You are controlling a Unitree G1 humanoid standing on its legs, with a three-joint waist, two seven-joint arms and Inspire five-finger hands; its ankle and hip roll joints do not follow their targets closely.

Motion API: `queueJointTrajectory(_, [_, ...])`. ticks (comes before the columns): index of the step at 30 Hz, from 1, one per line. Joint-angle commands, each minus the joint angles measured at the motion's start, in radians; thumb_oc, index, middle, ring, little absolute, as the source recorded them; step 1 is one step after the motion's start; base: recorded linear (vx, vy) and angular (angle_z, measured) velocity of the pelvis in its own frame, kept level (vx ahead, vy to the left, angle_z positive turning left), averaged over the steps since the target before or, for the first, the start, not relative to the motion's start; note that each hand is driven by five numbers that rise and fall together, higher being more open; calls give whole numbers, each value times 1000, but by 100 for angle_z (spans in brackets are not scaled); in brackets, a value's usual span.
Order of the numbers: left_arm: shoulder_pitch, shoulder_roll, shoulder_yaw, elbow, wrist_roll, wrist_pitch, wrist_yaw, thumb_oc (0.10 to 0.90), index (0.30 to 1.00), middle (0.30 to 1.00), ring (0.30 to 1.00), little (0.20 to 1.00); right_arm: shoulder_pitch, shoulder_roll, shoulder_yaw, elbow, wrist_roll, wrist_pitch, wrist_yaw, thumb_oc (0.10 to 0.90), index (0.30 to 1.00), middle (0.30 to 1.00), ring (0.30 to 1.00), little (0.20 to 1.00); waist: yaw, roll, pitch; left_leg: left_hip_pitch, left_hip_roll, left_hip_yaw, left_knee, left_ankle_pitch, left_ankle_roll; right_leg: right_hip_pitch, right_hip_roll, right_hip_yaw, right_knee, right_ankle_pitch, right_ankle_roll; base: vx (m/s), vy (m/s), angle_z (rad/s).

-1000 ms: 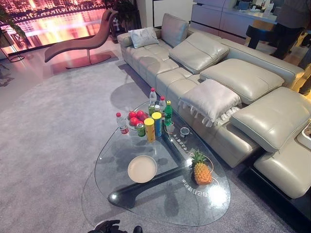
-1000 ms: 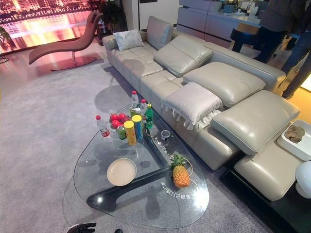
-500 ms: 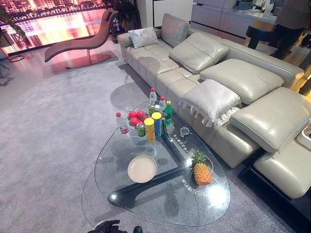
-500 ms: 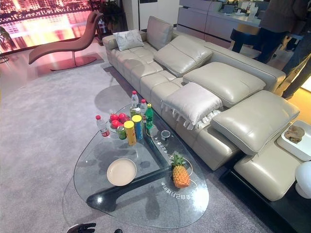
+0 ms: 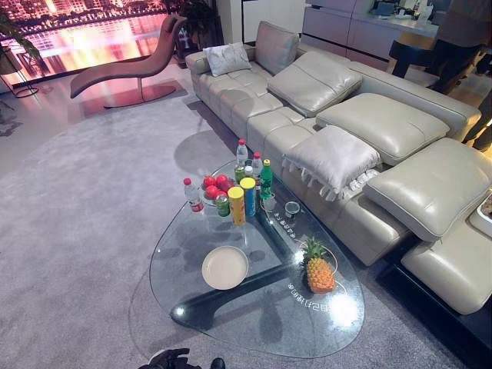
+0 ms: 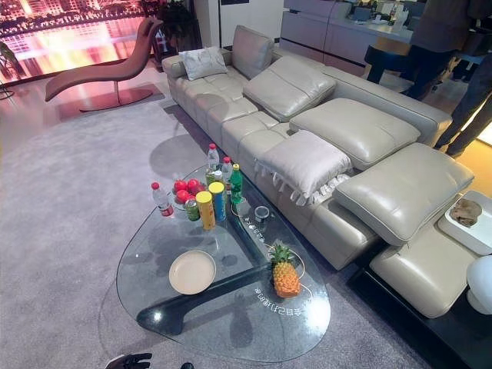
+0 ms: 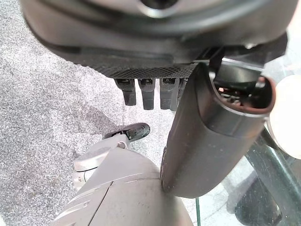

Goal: Pick up the fruit to the plate

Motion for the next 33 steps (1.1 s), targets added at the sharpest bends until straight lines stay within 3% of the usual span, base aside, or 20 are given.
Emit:
queueJointTrajectory(1, [-69,-10,4,40,-3,-10,2,800,900,900,900,900,-73,-11,-31,44,17,-5,-4,800,900,900,900,900,28,11,40,81,68,44,7,-64,-21,-54,-53,-23,-1,64,13,0,0,0])
queueJointTrajectory(11, [-54,-3,14,37,-14,1,3,800,900,900,900,900,-64,-18,-35,42,4,3,1,800,900,900,900,900,31,13,45,75,65,44,7,-61,-23,-61,-58,-25,-2,69,19,18,-2,0])
queueJointTrajectory(17, [-39,4,13,15,-32,13,-2,800,900,900,900,900,-53,-19,-26,41,-8,21,7,800,900,900,900,900,32,23,81,32,57,46,7,-49,-22,-109,-68,-14,-2,85,25,17,-4,-1])
queueJointTrajectory(28, [-124,-2,-19,-34,-127,7,-32,800,900,900,900,900,-158,-59,14,28,-27,18,-7,800,900,900,900,900,12,81,283,-154,-13,15,7,-16,6,-307,-82,37,6,143,15,-124,30,6])
queueJointTrajectory(33, [-183,17,-36,-68,-238,-14,-57,800,900,900,900,900,-218,-106,25,-8,35,-4,-21,800,900,900,900,900,12,87,358,-205,-29,11,7,-6,13,-381,-85,61,42,142,12,-106,41,1])
